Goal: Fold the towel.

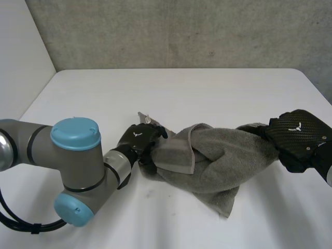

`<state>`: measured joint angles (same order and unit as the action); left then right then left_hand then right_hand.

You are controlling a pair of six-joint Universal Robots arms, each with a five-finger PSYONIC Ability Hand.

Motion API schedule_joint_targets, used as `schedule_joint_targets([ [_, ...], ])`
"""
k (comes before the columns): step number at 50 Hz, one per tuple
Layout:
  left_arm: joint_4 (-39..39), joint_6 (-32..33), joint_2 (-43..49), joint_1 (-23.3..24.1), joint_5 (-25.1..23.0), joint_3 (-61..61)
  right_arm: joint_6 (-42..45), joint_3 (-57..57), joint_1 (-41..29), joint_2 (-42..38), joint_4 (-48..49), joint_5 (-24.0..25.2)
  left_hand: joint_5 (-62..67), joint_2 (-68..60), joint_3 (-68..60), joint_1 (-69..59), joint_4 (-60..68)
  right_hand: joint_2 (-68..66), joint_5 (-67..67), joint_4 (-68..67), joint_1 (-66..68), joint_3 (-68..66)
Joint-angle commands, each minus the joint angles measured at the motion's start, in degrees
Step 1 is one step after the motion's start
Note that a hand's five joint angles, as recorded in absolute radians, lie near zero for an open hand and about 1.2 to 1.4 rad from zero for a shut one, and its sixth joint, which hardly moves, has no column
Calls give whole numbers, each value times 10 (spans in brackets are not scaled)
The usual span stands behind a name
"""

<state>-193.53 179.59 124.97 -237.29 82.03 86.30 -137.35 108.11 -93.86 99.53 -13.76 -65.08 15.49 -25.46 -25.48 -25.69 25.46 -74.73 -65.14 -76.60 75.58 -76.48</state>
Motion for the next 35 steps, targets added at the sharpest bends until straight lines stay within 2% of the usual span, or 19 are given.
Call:
schedule_joint_targets([
  [1,-25,50,38,1,1,-22,6,12,17,-9,6,14,173,-173,-173,-171,173,-53,-49,-34,44,-35],
  [10,-33,85,69,1,4,-47,11,-7,18,-28,21,14,308,-308,-308,-306,308,-53,-49,-34,44,-35],
  [12,-33,95,70,1,6,-54,11,-24,14,-51,28,12,409,-409,-409,-406,409,-53,-49,-34,44,-35],
  [13,-33,96,70,1,6,-54,11,-24,14,-51,28,12,409,-409,-409,-407,409,-53,-49,-34,44,-35],
  [14,-33,99,70,1,8,-58,11,-31,12,-59,29,11,469,-469,-469,-467,469,-53,-49,-34,44,-35],
  [17,-33,100,63,1,9,-69,10,-47,10,-78,35,9,545,-545,-545,-543,545,-53,-49,-34,44,-35],
  [21,-35,100,48,0,9,-91,5,-79,10,-113,73,3,545,-545,-545,-543,545,-53,-49,-34,44,-35],
  [23,-39,99,38,-1,11,-109,-6,-127,-5,-152,144,-20,545,-545,-545,-543,545,-53,-49,-34,44,-35],
  [24,-47,98,26,-4,19,-127,-6,-127,-5,-152,145,-20,545,-545,-545,-543,545,-53,-49,-34,44,-35],
  [25,-58,96,11,-11,34,-150,-19,-161,-23,-166,193,-44,545,-545,-545,-543,545,-53,-49,-34,44,-35],
  [26,-58,96,11,-11,34,-150,-19,-161,-23,-167,193,-44,545,-545,-545,-543,545,-53,-49,-34,44,-35],
  [28,-85,86,-31,-32,77,-204,-62,-224,-56,-175,325,-102,545,-545,-545,-543,545,-53,-49,-34,44,-35],
  [29,-85,86,-31,-32,77,-205,-63,-224,-56,-175,326,-102,545,-545,-545,-543,545,-53,-49,-34,44,-35],
  [31,-109,47,-75,-62,110,-249,-119,-243,-73,-175,505,-142,545,-545,-545,-543,545,-53,-49,-34,44,-35],
  [32,-109,46,-75,-62,110,-250,-120,-243,-73,-175,506,-142,545,-545,-545,-543,545,-53,-49,-34,44,-35],
  [33,-117,11,-97,-74,119,-263,-148,-237,-76,-174,587,-149,545,-545,-545,-543,545,-53,-49,-34,44,-35],
  [34,-117,11,-97,-74,119,-264,-148,-237,-76,-174,588,-149,545,-545,-545,-543,545,-53,-49,-34,44,-35],
  [35,-121,-32,-115,-84,122,-269,-169,-233,-77,-173,647,-156,545,-545,-545,-543,545,-53,-49,-34,44,-35],
])
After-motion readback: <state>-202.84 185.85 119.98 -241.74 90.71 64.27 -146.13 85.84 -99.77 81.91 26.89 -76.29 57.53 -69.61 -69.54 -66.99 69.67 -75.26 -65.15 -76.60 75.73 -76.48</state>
